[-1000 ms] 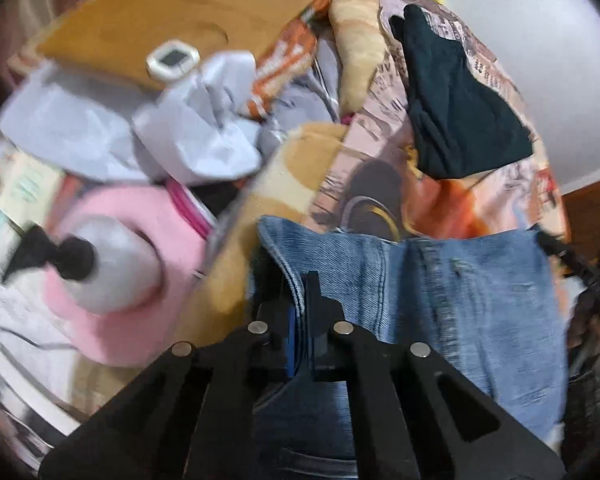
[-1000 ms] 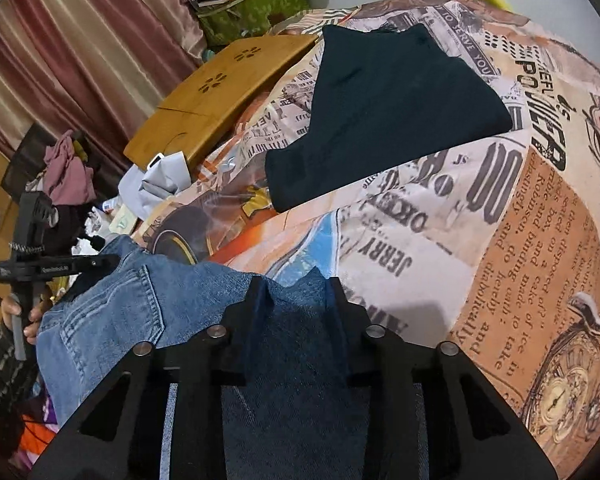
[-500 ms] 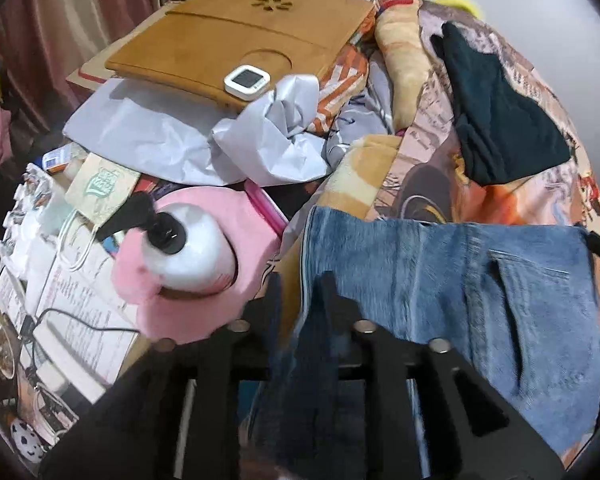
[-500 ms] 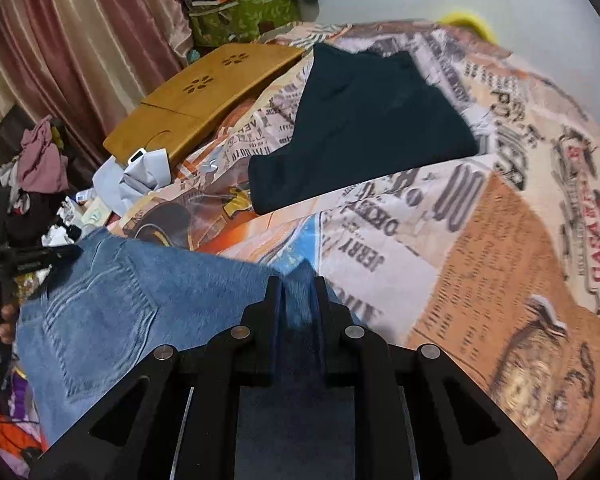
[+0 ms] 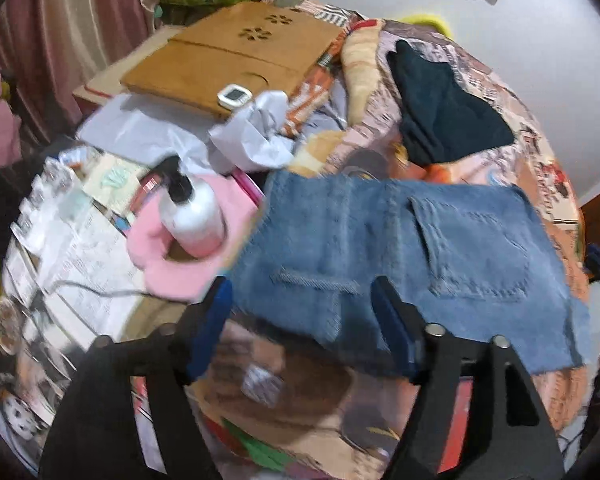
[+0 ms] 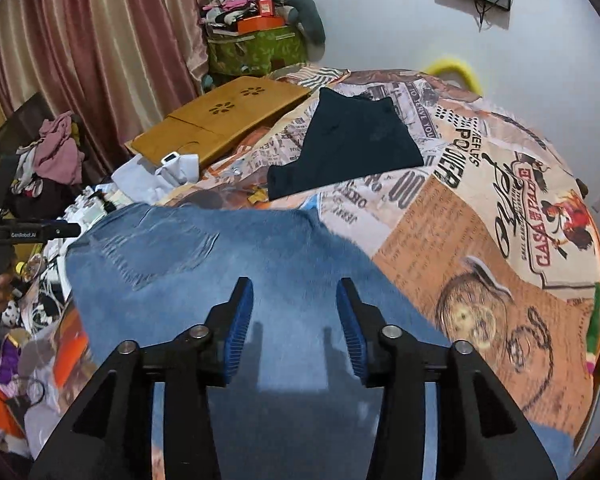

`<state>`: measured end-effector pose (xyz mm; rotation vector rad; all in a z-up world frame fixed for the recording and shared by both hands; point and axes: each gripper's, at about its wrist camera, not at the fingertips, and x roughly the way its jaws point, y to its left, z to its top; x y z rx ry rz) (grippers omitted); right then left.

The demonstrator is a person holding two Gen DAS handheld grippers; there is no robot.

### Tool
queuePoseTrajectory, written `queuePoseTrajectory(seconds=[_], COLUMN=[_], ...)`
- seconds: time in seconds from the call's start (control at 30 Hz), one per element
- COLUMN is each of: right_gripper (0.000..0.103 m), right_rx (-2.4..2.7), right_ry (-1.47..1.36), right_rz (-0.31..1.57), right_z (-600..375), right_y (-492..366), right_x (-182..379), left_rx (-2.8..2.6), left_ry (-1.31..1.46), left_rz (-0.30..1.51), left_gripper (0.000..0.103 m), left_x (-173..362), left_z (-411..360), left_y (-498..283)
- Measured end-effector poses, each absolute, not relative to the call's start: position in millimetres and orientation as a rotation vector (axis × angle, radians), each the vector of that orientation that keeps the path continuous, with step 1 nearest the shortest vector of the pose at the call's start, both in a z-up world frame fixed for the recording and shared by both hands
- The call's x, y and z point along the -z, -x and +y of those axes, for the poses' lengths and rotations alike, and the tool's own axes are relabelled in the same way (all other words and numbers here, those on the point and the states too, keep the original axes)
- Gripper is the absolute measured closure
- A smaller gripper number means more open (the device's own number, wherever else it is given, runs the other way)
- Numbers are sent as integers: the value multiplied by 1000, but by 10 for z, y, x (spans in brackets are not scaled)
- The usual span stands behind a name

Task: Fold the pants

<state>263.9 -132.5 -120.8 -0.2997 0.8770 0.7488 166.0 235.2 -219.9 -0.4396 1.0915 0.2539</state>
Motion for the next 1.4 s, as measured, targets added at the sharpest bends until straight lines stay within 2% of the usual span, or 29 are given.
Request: queuePoseTrajectory(seconds=[0.3,0.43,0.53,0.57,0.67,0.8,0.97,1.17,1.23,1.33,1.4], right_gripper=[60,56,54,54,53,52,51,50,49,44,44], right_rx=[-723,-724,-723,-720,-714,-714,-720,-725,-680,-590,-498], right_ry=[369,336,299,291,268,242,229,254,250,228,240], right_rz=[936,944,962,963,964,977,1016,1078,1054,1030,1030], right_z=[-1615,-1789,-1873,-1891,-1936,-2004,-2059,-2106,-2182,-2376,-2540], right_y=[-2318,-2252,-2222,-2207,-2164,-2134,-2151,-2299,-2363,-2490,-2568], right_x=[1589,1660,1684,1694,1725,1746,1751,1649,1616,1642,1740], left_rx=[-150,-145,-192,-223,-315,-327,-317,-271,-273,-284,-275], left_ry=[763,785,714,650,430,311,226,253,283,285,266], left_rz=[1163,1151,1139,1127,1107,992,901,1075,1067,1078,1096], left_gripper=[26,26,39,47,83,87,87,82,79,67,54], left_x=[2536,2555,2557,2545,2513,2257,1984,2551,2588,2524,2465], left_z=[2256,2232,2232,2217,2130,2083,2034,2082,2099,2128,2127], left_y=[-1595,-1693,-1820,-1867,-1955,-1869,-1744,-1733,-1675,-1623,-1580])
